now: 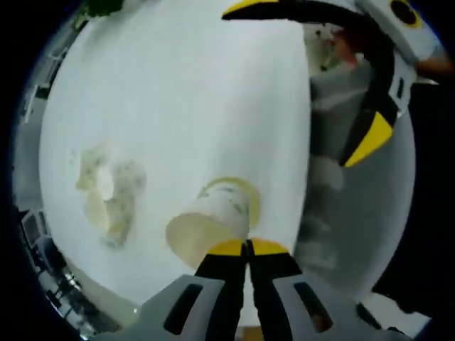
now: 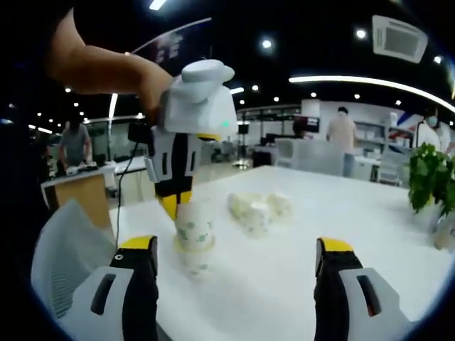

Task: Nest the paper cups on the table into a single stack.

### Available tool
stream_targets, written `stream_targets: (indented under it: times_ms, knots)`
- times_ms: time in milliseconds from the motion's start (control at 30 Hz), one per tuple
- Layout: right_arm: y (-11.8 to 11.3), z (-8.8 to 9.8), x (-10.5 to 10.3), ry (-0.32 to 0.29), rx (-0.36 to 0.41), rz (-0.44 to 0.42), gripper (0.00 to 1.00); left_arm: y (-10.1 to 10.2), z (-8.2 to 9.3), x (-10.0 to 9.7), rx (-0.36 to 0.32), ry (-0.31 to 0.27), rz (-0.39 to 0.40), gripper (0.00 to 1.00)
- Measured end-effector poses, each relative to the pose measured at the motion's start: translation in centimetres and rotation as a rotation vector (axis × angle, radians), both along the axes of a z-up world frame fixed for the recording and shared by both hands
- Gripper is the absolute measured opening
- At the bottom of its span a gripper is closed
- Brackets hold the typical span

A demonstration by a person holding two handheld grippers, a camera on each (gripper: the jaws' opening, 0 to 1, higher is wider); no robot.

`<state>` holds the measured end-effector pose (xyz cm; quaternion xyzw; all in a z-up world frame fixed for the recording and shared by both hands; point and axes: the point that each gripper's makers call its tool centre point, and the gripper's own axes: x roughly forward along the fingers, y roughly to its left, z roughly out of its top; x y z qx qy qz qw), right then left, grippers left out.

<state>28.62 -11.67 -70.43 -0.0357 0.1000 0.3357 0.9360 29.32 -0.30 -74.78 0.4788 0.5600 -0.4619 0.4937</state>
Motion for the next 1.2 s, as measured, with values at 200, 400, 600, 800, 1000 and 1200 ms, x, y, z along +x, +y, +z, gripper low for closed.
stream_targets:
  times_ms: [200, 400, 600, 800, 1000, 1200]
  knots:
    - [-0.2, -0.1, 0.1, 0.005, 0.004, -0.01, 0.89, -0.1, -1.1, 0.1, -0.007, -0.004, 0.046, 0.0]
    - [-0.3, -0.2, 0.1, 0.006, 0.001, -0.011, 0.88, -0.2, -1.8, -0.2, -0.014, -0.013, 0.051, 0.0]
    - [-0.2, -0.2, 0.1, 0.008, -0.001, -0.009, 0.87, -0.4, -2.4, -0.4, -0.01, -0.023, 0.024, 0.0]
    - [-0.2, -0.2, 0.1, 0.009, -0.001, -0.011, 0.87, -0.2, -3.2, -1.0, 0.028, -0.026, -0.05, 0.0]
    - [-0.2, -0.2, 0.1, 0.011, 0.0, -0.013, 0.86, 0.2, -2.9, -0.2, 0.047, -0.058, -0.095, 0.0]
    - [-0.2, -0.2, 0.2, 0.01, -0.002, -0.015, 0.86, 0.9, -3.2, 0.1, 0.079, -0.079, -0.117, 0.0]
